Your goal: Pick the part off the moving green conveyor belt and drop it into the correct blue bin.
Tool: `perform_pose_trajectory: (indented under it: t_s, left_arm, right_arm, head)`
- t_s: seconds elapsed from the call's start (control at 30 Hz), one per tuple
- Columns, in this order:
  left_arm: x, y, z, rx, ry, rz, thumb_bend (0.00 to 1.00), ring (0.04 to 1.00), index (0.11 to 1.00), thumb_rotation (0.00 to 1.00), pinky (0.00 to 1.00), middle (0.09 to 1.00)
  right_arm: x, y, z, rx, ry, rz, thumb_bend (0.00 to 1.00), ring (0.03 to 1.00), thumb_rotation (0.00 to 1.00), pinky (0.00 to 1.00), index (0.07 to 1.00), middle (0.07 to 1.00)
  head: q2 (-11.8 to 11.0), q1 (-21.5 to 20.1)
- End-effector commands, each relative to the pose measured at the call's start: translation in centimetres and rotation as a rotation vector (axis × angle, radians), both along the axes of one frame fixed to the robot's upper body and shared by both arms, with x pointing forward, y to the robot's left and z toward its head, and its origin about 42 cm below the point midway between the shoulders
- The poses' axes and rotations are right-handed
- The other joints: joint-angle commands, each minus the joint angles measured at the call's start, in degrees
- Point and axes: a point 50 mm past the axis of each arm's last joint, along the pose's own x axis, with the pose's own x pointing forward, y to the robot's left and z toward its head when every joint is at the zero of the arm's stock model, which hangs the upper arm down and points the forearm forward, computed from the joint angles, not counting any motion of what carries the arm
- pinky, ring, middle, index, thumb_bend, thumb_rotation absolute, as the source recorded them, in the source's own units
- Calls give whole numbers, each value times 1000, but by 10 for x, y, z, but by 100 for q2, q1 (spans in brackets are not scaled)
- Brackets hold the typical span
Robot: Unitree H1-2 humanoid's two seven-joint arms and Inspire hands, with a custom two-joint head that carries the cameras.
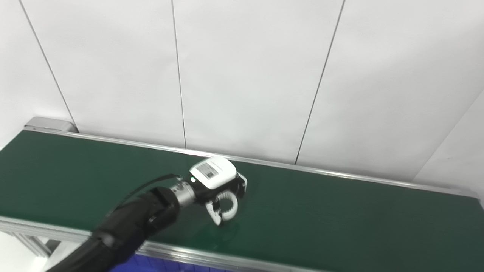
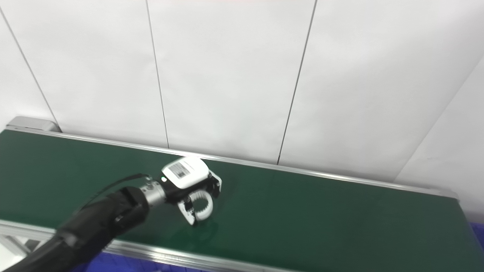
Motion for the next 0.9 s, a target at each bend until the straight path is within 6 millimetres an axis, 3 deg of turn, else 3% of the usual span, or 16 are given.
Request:
perform_pose_trajectory:
  t_s: [0.0, 0.17, 0.27, 0.33, 0.57, 0.63, 0.8, 0.87]
  left_arm:
    - [-7, -2, 31, -31, -21, -15, 522, 413, 512, 0, 432, 455]
    - [-39, 13, 31, -22, 43, -21, 521, 442, 505, 0, 447, 473]
    - [-59, 23, 22, -34, 106, -1, 521, 422, 512, 0, 423, 456]
    - [-74, 30, 13, -34, 130, 5, 518, 370, 525, 0, 375, 428]
    - [-126, 53, -30, 5, 270, 67, 519, 373, 522, 0, 370, 429]
    - [-134, 57, -39, 18, 296, 82, 521, 425, 515, 0, 417, 447]
    - [-142, 59, -60, 62, 348, 79, 522, 434, 500, 0, 433, 473]
    - [-142, 59, -67, 71, 361, 72, 520, 385, 512, 0, 397, 427]
  right_arm:
    - [10, 7, 21, -25, -104, -3, 843, 886, 958, 864, 927, 914]
    - [10, 6, 32, -44, -136, -16, 872, 878, 937, 854, 923, 912]
    - [12, 5, 38, -60, -154, -13, 883, 880, 947, 851, 927, 913]
    - [12, 4, 42, -66, -166, -11, 876, 879, 953, 849, 922, 913]
    - [14, 1, 52, -86, -199, -6, 873, 875, 955, 837, 921, 915]
    - [14, 0, 54, -88, -204, -7, 876, 875, 949, 831, 918, 913]
    - [15, 0, 56, -96, -213, -3, 857, 869, 953, 819, 918, 911]
    - [16, 1, 57, -91, -215, -6, 853, 869, 957, 822, 919, 910]
  head:
    - [248, 5]
    - [671, 95]
    - [780, 134]
    - [897, 176]
    - [1127, 266]
    - [1186, 262]
    - [1231, 299]
    - [1235, 272]
